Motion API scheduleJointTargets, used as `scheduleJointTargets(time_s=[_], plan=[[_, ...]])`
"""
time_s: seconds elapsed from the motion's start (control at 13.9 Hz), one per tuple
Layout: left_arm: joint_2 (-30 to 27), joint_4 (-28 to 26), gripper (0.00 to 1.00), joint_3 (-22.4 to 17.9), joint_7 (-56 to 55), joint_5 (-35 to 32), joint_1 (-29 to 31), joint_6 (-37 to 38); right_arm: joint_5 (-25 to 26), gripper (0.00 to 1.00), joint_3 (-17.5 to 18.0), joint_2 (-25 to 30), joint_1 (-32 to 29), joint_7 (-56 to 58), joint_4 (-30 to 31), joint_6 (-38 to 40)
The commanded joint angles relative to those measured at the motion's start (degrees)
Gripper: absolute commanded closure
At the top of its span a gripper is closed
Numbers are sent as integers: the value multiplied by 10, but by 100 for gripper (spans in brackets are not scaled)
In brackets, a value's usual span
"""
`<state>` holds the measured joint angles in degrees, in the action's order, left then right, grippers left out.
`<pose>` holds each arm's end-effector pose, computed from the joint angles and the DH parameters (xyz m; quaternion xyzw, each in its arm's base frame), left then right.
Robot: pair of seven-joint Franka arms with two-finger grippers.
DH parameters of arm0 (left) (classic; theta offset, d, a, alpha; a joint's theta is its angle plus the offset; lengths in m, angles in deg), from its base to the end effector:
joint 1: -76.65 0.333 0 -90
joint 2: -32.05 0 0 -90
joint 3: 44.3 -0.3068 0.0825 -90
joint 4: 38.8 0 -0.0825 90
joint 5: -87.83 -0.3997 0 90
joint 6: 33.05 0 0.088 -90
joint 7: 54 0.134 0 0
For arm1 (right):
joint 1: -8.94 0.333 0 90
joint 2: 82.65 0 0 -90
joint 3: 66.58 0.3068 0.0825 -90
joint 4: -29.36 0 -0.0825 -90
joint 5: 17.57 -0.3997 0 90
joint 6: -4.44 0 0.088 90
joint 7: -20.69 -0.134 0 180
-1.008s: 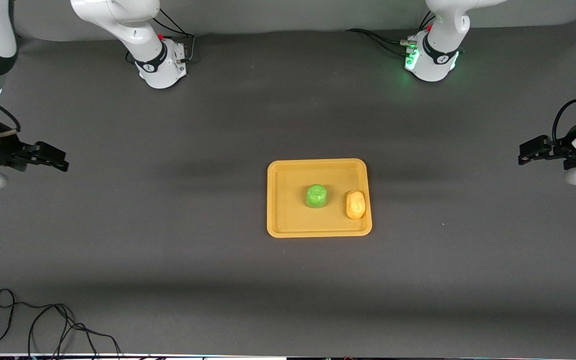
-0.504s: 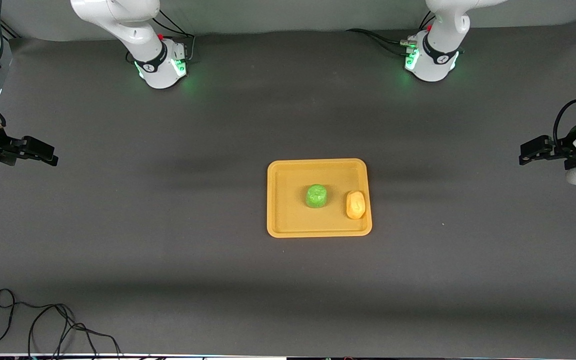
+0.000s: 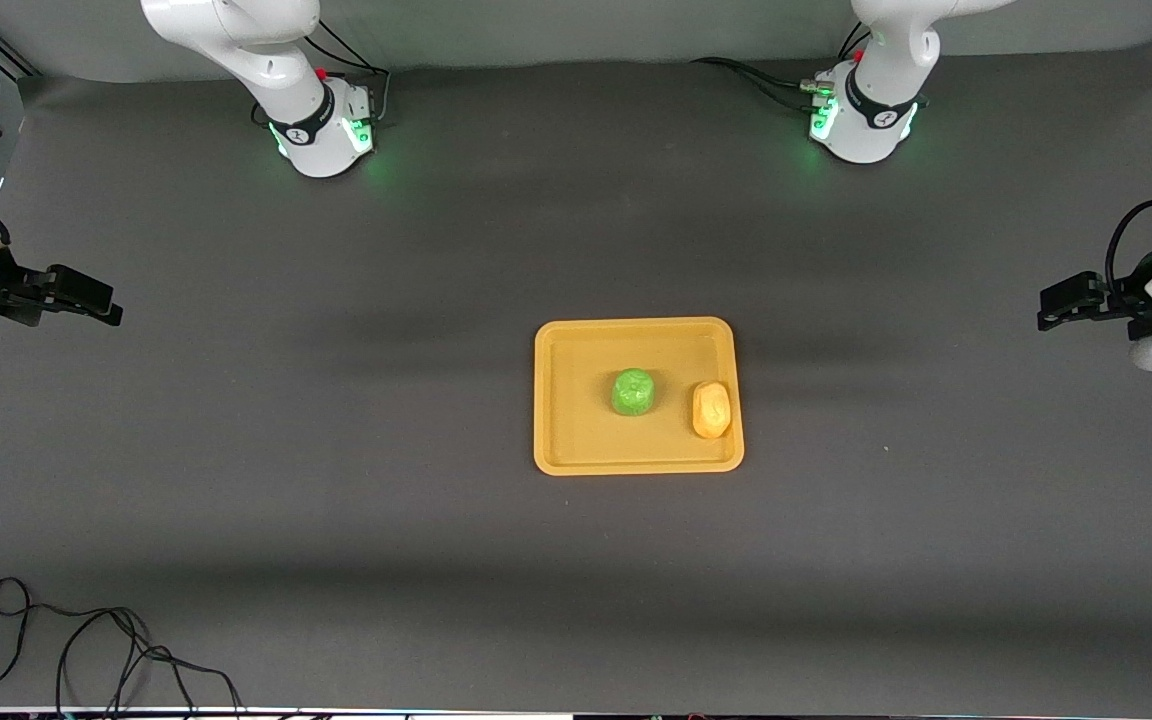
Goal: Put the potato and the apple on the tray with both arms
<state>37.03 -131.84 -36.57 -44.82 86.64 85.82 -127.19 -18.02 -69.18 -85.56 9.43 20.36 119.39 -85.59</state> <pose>0.5944 0.0200 0.5182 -0.9971 0.0685 0.0337 0.0014 0.5821 -0.0198 0.5588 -0.9994 0.0214 0.0253 0.0032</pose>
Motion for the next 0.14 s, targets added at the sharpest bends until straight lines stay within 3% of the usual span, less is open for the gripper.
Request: scheduleJointTargets(time_s=[0.0, 0.07], plan=[[6, 15, 0, -1, 2, 0, -2, 11, -12, 0, -7, 8, 6, 10, 4, 5], [6, 15, 0, -1, 2, 0, -2, 11, -12, 0, -7, 7, 6, 10, 4, 5]])
